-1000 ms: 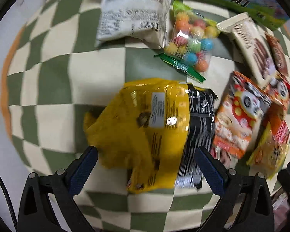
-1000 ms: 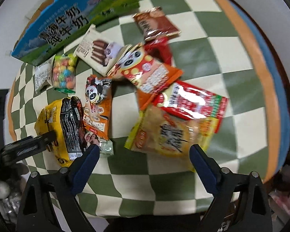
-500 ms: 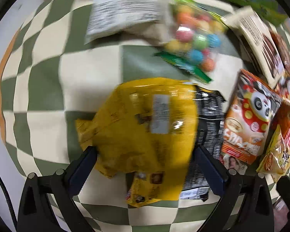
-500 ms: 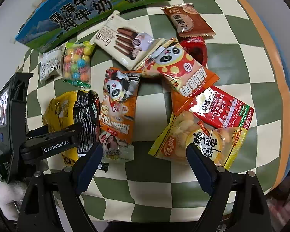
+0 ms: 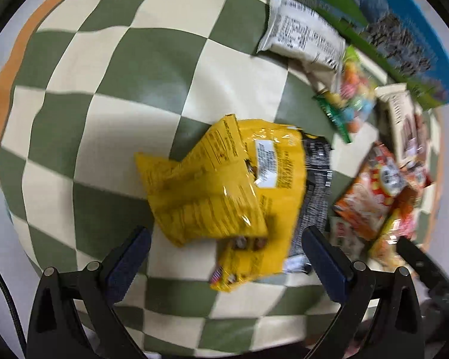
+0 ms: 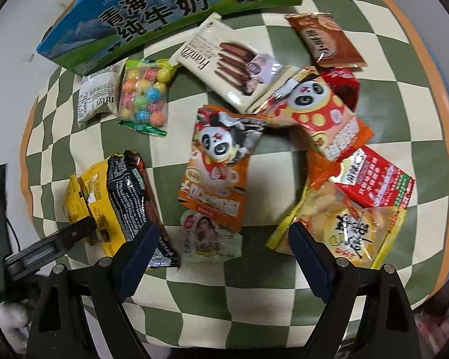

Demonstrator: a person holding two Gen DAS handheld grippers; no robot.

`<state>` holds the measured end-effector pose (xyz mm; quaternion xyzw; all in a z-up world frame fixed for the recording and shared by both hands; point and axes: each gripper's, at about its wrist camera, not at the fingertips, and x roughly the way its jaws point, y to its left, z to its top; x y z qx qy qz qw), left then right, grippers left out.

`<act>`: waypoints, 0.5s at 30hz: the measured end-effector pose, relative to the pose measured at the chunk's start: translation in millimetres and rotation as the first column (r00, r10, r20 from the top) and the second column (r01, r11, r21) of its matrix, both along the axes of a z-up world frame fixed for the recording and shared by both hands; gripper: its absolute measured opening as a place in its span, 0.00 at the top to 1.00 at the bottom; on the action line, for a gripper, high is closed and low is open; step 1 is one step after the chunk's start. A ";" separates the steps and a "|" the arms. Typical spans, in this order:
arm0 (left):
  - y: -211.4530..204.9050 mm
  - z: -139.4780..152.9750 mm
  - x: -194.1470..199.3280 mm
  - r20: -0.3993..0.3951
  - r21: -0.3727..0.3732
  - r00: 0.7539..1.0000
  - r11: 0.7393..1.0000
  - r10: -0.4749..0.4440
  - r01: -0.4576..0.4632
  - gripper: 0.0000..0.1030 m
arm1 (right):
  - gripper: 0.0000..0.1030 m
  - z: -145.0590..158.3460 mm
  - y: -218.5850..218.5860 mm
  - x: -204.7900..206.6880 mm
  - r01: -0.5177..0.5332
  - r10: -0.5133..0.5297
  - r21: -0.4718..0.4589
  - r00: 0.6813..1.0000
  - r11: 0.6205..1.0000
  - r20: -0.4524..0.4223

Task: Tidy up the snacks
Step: 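Grasp the yellow-and-black chip bag with the left tool while the right tool grasps the panda packet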

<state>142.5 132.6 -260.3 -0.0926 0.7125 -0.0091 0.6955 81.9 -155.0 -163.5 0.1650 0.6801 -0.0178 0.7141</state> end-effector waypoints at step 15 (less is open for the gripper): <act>-74.7 -38.0 19.2 -0.063 0.180 0.991 0.975 -0.120 0.129 0.00 | 0.12 -4.7 -22.9 -17.5 0.036 -0.038 -0.062 0.999 0.997 -0.032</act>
